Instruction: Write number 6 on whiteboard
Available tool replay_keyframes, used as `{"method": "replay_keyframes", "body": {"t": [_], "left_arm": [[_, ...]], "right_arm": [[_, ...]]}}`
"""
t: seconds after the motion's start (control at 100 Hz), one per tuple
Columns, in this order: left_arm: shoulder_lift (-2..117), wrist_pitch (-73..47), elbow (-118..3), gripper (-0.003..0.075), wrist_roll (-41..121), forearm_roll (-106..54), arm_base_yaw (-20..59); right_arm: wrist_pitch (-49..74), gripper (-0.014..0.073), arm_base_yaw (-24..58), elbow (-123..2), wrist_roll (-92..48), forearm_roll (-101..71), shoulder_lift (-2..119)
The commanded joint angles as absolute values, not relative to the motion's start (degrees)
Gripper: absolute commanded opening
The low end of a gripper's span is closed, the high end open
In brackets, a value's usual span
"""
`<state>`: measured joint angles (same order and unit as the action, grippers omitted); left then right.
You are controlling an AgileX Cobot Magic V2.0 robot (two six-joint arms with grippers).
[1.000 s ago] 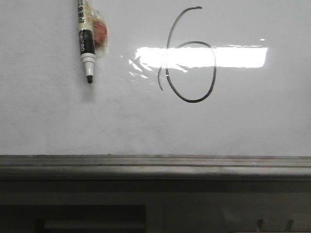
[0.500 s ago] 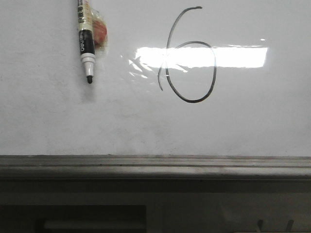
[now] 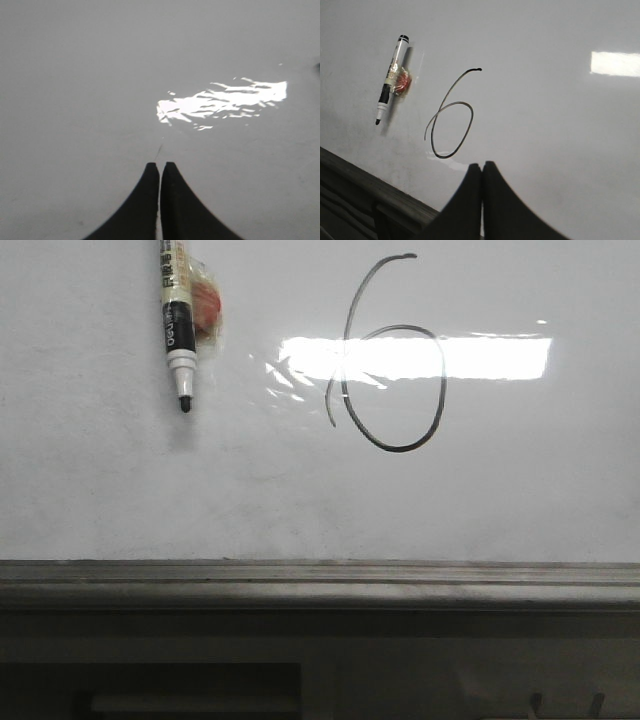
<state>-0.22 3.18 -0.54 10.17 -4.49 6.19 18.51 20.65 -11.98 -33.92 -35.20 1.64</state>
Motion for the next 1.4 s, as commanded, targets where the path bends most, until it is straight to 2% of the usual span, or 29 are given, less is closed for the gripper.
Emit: {"method": "replay_keyframes", "body": {"t": [0.0, 0.44, 1.29, 1.39], "left_arm": [[-2.0, 5.5, 2.3, -0.0020, 9.4, -4.2, 3.0], [-2.0, 0.0, 2.4, -0.0020, 9.4, -6.4, 2.4], [-2.0, 0.0, 2.3, -0.0020, 9.4, -6.7, 2.4], [-2.0, 0.0, 2.3, -0.0020, 9.4, -6.7, 2.4]], "right_arm": [[14.9, -0.0065, 20.2, -13.3, -34.5, -36.1, 2.3], [14.9, -0.0065, 20.2, -13.3, -34.5, -36.1, 2.3], [14.6, -0.0065, 20.2, -13.3, -34.5, -36.1, 2.3], [11.3, -0.0065, 20.1, -12.6, -33.3, -27.7, 2.3]]}}
